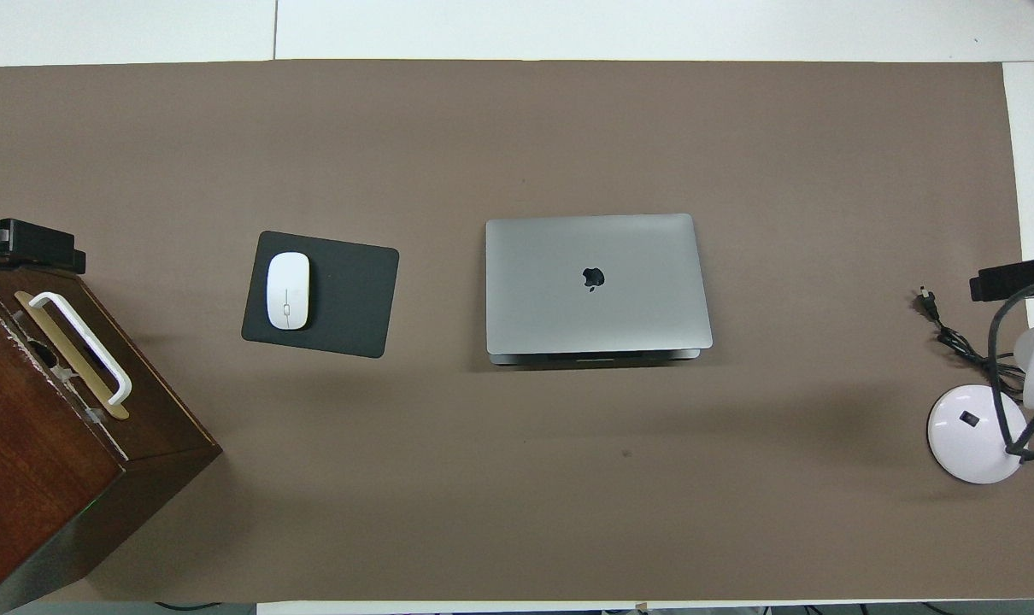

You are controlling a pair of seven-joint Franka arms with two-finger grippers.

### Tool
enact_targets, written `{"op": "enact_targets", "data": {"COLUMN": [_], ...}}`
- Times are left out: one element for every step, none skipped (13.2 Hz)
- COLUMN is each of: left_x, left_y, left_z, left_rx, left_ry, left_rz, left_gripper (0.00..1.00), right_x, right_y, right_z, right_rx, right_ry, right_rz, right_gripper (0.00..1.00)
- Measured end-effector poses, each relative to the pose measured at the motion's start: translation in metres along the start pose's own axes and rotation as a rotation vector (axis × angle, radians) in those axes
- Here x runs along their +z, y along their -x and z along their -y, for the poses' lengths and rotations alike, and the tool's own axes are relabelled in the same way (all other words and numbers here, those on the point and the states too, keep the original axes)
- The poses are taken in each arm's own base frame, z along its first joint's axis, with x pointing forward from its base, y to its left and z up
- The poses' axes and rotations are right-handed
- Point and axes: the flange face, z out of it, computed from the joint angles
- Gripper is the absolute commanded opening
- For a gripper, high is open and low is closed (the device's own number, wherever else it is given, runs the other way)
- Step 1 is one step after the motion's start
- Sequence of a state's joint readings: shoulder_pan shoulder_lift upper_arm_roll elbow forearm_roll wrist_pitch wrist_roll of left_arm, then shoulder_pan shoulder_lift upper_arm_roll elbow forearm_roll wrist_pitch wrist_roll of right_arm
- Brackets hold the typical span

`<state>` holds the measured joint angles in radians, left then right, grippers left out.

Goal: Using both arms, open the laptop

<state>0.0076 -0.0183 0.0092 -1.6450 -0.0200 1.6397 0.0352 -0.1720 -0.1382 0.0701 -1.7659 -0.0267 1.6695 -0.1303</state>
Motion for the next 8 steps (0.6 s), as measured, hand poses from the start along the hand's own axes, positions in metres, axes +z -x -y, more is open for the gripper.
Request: {"op": "enact_targets", "data": {"left_x": [0.000,0.000,0.000,0.000,0.000,0.000,0.000,0.000], "left_y": [0.000,0.000,0.000,0.000,0.000,0.000,0.000,0.000], "left_z": [0.000,0.000,0.000,0.000,0.000,0.000,0.000,0.000], "left_rx": [0.000,0.000,0.000,0.000,0.000,0.000,0.000,0.000], "left_ry": [0.000,0.000,0.000,0.000,0.000,0.000,0.000,0.000], "left_rz": [0.000,0.000,0.000,0.000,0.000,0.000,0.000,-0.002], "left_gripper": [1.00,1.00,1.00,1.00,1.00,1.00,1.00,1.00], "right_x": [0.000,0.001,0.001,0.003,0.006,0.011,0.017,0.022], "right_y": [0.000,0.001,0.001,0.001,0.001,0.001,0.000,0.000], "right_z": [-0.003,-0.006,-0.007,-0.008,-0.008,-0.008,-0.006,-0.004], "right_rx": [0.006,0.015,0.026,0.046,0.074,0.103,0.133,0.176], "right_ry": [0.000,0.000,0.000,0.000,-0.001,-0.005,-0.017,-0.044], "right_rz": [0.000,0.000,0.001,0.004,0.008,0.006,0.005,0.007], "right_gripper": [1.00,1.00,1.00,1.00,1.00,1.00,1.00,1.00]}}
